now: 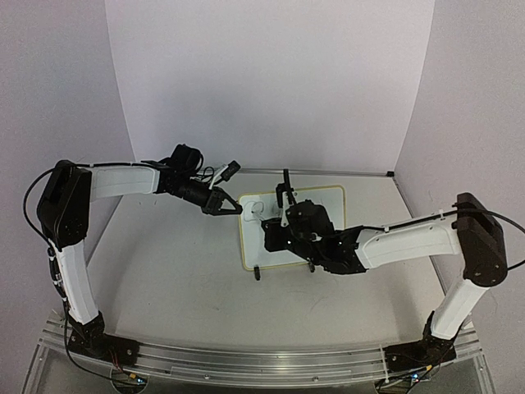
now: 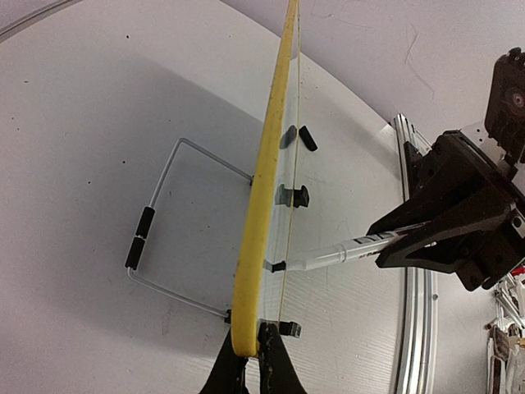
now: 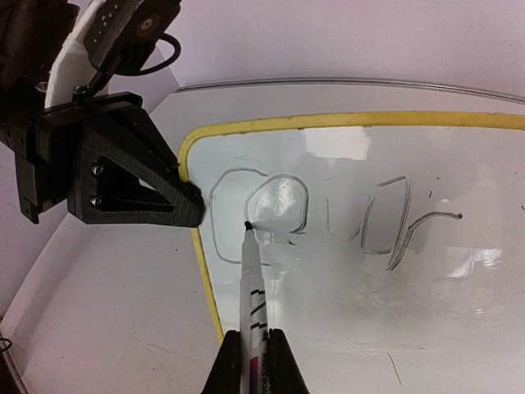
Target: Write a sentence on the whiteboard
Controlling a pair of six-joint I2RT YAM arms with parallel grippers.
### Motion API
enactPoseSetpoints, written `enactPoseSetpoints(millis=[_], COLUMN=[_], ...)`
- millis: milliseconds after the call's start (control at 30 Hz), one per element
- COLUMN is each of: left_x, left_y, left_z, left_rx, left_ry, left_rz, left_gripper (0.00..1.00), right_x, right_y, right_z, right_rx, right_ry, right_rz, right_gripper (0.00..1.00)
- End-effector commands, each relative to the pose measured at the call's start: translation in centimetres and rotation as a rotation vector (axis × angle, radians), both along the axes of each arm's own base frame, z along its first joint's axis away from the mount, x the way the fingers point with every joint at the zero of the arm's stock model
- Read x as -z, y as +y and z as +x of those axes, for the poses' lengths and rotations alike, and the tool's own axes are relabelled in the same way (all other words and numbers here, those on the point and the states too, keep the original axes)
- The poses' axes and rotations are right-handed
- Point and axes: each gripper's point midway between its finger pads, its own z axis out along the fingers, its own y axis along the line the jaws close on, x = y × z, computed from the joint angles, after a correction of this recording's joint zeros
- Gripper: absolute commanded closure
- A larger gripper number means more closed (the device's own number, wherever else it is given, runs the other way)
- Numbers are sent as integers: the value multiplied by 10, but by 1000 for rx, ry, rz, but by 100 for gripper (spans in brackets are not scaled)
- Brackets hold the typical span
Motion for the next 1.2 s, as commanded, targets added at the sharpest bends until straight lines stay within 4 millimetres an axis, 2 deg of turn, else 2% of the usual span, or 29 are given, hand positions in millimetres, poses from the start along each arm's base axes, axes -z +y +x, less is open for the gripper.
enactPoseSetpoints(millis=[0, 267, 467, 667, 800, 967, 1167], left_x=[7, 7, 7, 7, 7, 7, 7], left_y=[3, 3, 3, 3, 3, 3, 3], left_z=[7, 7, 7, 7, 7, 6, 6], left_rx=[-7, -8, -8, -8, -8, -7, -7], left_ry=[-112, -112, -113, -114, -113, -115, -117], left_rz=[82, 83, 82, 83, 83, 85, 86], left_gripper=[100, 100, 100, 100, 100, 100, 100], right_x=[10, 2, -7, -31, -40, -39, -28], right_y=[-20, -35, -37, -38, -38, -32, -27], right_z=[1, 5, 5, 1, 4, 8, 11], right_rx=[62, 124, 132, 114, 118, 115, 114], right_ry=[20, 0, -19, -55, -78, -84, -75], right_rz=[-51, -65, -52, 16, 18, 3, -20], right_gripper=[100, 100, 100, 100, 100, 100, 100])
